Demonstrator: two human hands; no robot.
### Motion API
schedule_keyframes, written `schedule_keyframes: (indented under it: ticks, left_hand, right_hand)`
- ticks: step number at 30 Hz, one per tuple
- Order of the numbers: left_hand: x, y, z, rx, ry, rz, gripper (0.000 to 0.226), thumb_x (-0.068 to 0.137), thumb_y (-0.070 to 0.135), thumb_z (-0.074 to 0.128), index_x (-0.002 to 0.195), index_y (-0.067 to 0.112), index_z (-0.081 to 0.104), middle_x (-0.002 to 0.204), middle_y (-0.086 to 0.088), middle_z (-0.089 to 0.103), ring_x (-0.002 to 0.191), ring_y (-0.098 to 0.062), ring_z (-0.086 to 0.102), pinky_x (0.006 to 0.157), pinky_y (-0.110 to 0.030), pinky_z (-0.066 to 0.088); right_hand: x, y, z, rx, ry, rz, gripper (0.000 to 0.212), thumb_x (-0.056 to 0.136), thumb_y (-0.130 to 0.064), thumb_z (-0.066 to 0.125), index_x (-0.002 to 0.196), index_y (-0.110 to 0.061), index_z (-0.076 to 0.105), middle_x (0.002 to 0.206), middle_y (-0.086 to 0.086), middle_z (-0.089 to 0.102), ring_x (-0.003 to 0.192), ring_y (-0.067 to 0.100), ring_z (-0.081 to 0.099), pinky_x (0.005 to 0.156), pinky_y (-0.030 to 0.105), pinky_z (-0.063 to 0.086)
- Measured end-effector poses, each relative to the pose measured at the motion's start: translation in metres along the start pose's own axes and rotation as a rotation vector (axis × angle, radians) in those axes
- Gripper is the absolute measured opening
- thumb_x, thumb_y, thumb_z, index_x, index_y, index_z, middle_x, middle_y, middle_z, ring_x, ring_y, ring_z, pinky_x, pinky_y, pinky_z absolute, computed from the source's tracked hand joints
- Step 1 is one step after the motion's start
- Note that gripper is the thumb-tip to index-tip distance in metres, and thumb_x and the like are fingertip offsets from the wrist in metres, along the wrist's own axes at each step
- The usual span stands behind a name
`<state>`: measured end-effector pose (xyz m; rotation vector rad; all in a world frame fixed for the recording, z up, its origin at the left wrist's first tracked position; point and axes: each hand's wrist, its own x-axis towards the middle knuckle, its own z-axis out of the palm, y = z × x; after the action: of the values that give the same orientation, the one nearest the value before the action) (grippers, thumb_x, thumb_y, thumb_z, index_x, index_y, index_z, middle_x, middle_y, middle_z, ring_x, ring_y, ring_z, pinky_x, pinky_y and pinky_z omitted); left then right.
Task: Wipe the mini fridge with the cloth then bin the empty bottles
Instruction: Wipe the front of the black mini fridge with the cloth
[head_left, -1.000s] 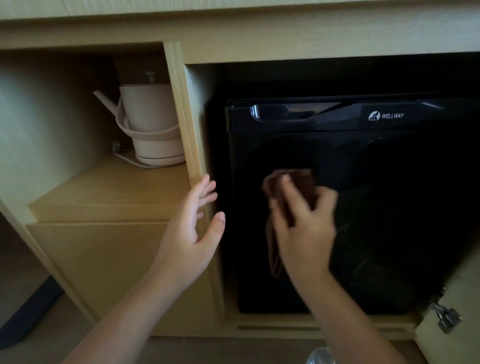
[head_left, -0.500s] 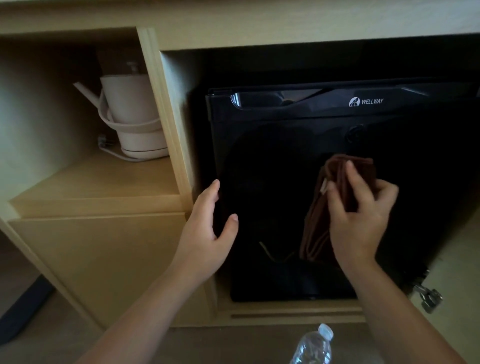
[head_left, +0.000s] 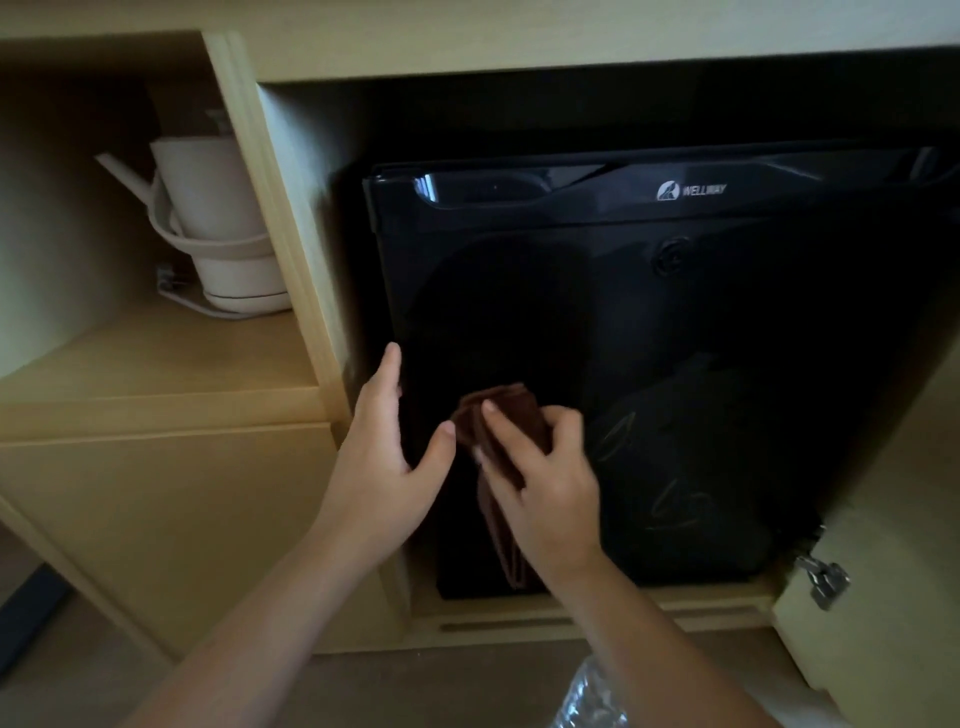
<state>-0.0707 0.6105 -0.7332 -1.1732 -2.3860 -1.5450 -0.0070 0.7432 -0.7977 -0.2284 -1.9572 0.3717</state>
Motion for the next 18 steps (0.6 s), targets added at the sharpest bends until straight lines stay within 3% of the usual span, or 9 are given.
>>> schedule_keyframes:
  ticks: [6,9,11,14,18]
  left_hand:
    - [0.009,0.016,0.03,0.005,0.124,-0.039,0.098,0.08,0.035,0.063,0.146,0.026,-0.009,0.153,0.008,0.003,0.128,0.004,0.006,0.105,-0.023,0.016]
    - [0.009,0.017,0.035,0.054,0.156,-0.034,0.104,0.076,0.038,0.065,0.146,0.024,-0.011,0.153,0.003,0.005,0.135,-0.005,0.011,0.105,-0.025,0.018]
    - [0.009,0.014,0.034,0.086,0.135,-0.022,0.106,0.075,0.039,0.066,0.145,0.026,-0.012,0.152,0.003,0.007,0.138,-0.013,0.014,0.105,-0.028,0.02]
    - [0.008,0.012,0.03,0.127,0.101,-0.006,0.107,0.076,0.038,0.067,0.145,0.026,-0.013,0.153,0.004,0.006,0.138,-0.011,0.012,0.105,-0.027,0.02]
    - [0.008,0.013,0.029,0.123,0.096,-0.01,0.107,0.075,0.039,0.067,0.145,0.025,-0.012,0.153,0.005,0.005,0.138,-0.009,0.012,0.104,-0.025,0.021]
  right_hand:
    - [0.038,0.052,-0.07,0.042,0.353,0.348,0.041,0.084,-0.026,0.064,0.123,-0.022,0.055,0.109,0.002,0.035,0.093,-0.001,0.042,0.086,-0.002,0.031]
    - [0.048,0.075,-0.096,0.093,0.53,0.574,0.04,0.086,-0.021,0.063,0.125,-0.019,0.055,0.11,0.002,0.035,0.1,0.007,0.046,0.086,-0.003,0.029]
    - [0.05,0.075,-0.096,0.091,0.599,0.623,0.04,0.087,-0.02,0.061,0.126,-0.015,0.055,0.111,0.003,0.035,0.102,0.009,0.047,0.084,-0.005,0.028]
    - [0.04,0.052,-0.067,0.083,0.552,0.55,0.041,0.084,-0.022,0.063,0.124,-0.016,0.056,0.111,0.006,0.035,0.096,0.005,0.045,0.085,-0.005,0.026]
    - [0.012,0.017,-0.023,0.053,0.256,0.3,0.042,0.083,-0.031,0.059,0.124,-0.024,0.054,0.11,-0.002,0.036,0.092,0.012,0.052,0.082,0.017,0.045]
